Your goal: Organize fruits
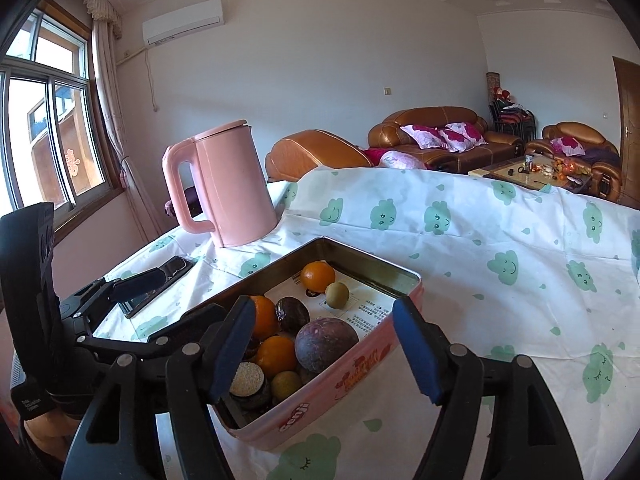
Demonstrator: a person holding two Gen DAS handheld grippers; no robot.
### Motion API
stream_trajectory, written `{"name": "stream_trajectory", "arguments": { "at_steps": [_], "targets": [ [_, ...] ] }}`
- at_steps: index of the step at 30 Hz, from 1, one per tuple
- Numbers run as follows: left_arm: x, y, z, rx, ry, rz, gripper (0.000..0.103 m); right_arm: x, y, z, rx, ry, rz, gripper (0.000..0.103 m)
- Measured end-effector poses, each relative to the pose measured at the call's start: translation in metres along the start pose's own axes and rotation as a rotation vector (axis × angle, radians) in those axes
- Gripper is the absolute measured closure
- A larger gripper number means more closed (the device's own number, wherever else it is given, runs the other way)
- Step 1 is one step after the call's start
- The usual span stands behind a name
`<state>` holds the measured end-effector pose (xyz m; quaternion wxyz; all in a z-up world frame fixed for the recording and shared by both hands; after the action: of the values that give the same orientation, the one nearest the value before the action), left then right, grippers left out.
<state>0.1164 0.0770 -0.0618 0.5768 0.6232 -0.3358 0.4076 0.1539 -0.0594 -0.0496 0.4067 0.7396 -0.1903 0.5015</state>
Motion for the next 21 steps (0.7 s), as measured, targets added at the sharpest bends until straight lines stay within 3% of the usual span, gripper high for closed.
{"name": "stream_trajectory", "arguments": {
  "at_steps": [5, 21],
  "targets": [
    [0.001, 0.008, 0.002, -0.01, 0.018, 0.017, 0.004, 0.003, 0.018, -0.004, -0.044, 0.042, 0.043, 0.028],
    [0.003, 0.012, 0.009, -0.005, 0.006, 0.024, 0.003, 0.006, 0.04, 0.009, -0.062, 0.008, 0.089, 0.027]
  ]
}}
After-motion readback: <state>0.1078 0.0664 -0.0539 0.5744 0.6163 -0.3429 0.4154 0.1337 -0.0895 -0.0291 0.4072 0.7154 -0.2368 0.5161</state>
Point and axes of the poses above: each gripper's, at about its wrist camera, not at the fingertips, and y roughly against the way its jaws point, z to its right, x to its top, the point moved 6 cm from there along -y, roughly the way its jaws point, and after that the axes turned 4 degrees about z, right-handed, at the moved point
